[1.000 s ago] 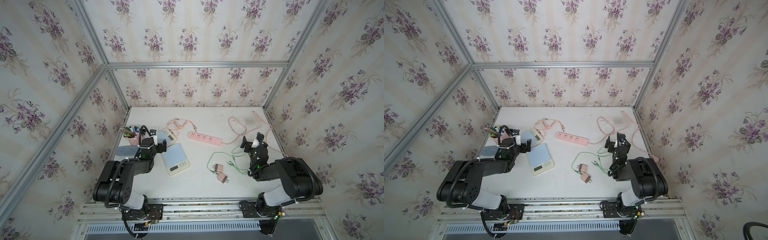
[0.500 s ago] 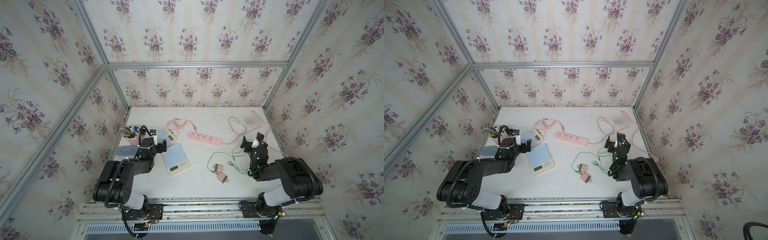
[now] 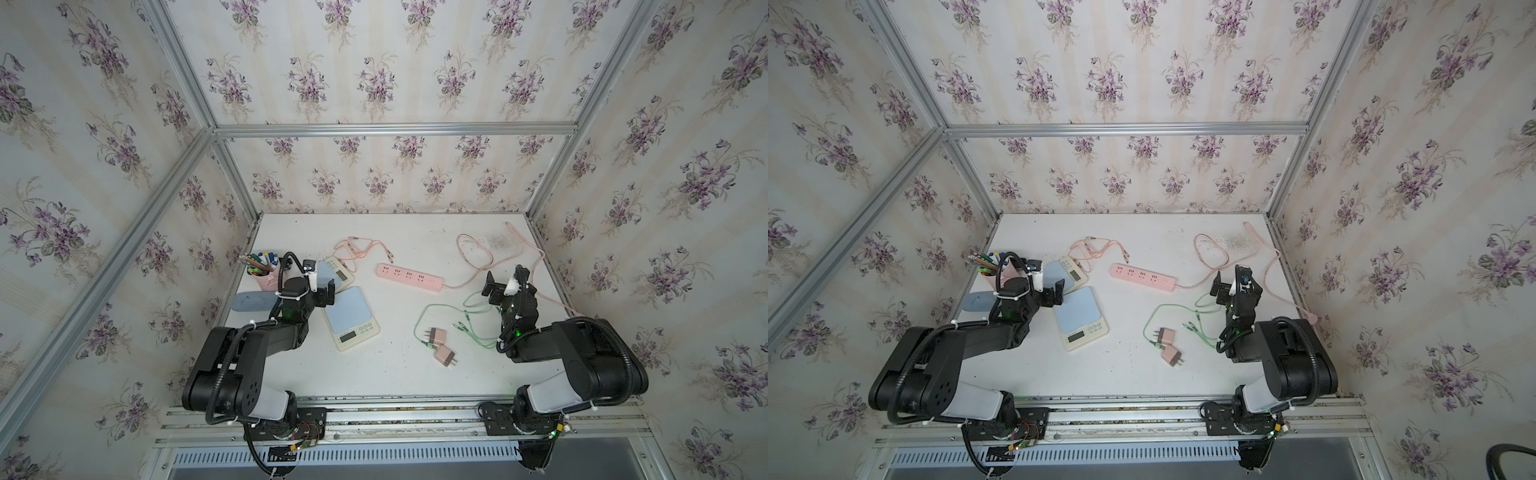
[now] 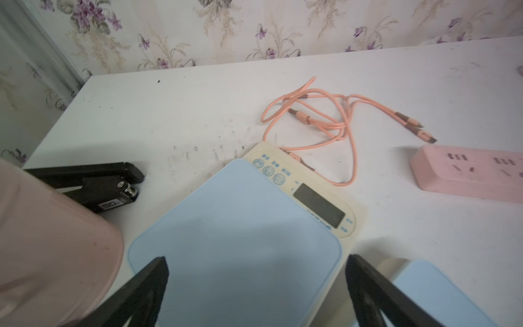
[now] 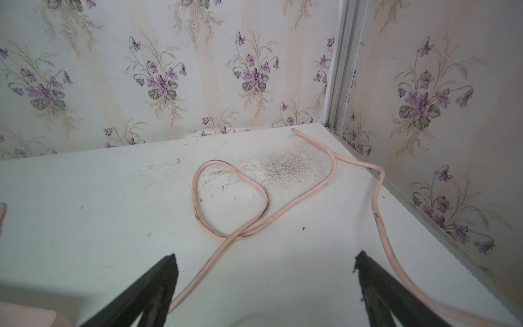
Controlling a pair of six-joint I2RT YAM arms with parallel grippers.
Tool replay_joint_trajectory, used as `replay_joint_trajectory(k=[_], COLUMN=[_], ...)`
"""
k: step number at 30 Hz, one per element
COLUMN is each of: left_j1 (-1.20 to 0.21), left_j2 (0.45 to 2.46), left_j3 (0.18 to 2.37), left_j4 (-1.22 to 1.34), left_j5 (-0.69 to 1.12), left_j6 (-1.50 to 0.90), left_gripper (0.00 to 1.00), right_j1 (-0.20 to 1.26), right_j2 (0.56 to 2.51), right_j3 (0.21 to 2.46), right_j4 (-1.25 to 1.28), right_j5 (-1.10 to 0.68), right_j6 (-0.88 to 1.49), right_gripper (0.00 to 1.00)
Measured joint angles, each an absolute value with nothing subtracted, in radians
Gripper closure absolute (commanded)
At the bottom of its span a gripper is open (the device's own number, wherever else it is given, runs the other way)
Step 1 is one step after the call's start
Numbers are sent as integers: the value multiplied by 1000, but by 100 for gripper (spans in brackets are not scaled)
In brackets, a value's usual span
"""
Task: Charge the electronic scale
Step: Pick up the plug from the center of the board.
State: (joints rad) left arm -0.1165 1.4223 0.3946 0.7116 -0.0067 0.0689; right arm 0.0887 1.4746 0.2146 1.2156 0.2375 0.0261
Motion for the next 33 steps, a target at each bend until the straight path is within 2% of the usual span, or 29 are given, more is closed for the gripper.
replay_joint_trajectory(k=[3,7,9,15,19,22,28,33], left_j1=[-149,-197,-210,-309,-422,-470,-661,-774], left_j2=[1311,1217,1196,1189,1205,1245,1318,1385], left_j3=[434,544,592,772,802,836,838,850], left_j4=[609,466,383,88,-48,-123,-180,-198], left_j5=[-10,22,49,100,123,130,147,173], left_j6=[93,105,103,45,39,47,159,229], left_gripper=[1,1,1,1,1,1,2,10], right_j1=[89,90,102,292,398,431,465,470], right_j2=[1360,1244,1216,1187,1168,1145,1030,933], right_j3=[291,424,488,651,648,632,548,438], right_j4=[1064,816,688,336,157,43,-124,-210], right_j5=[236,231,204,118,94,62,-16,-81], right_j6=[36,161,237,357,398,446,554,650], right_gripper=[2,15,18,19,23,26,38,43])
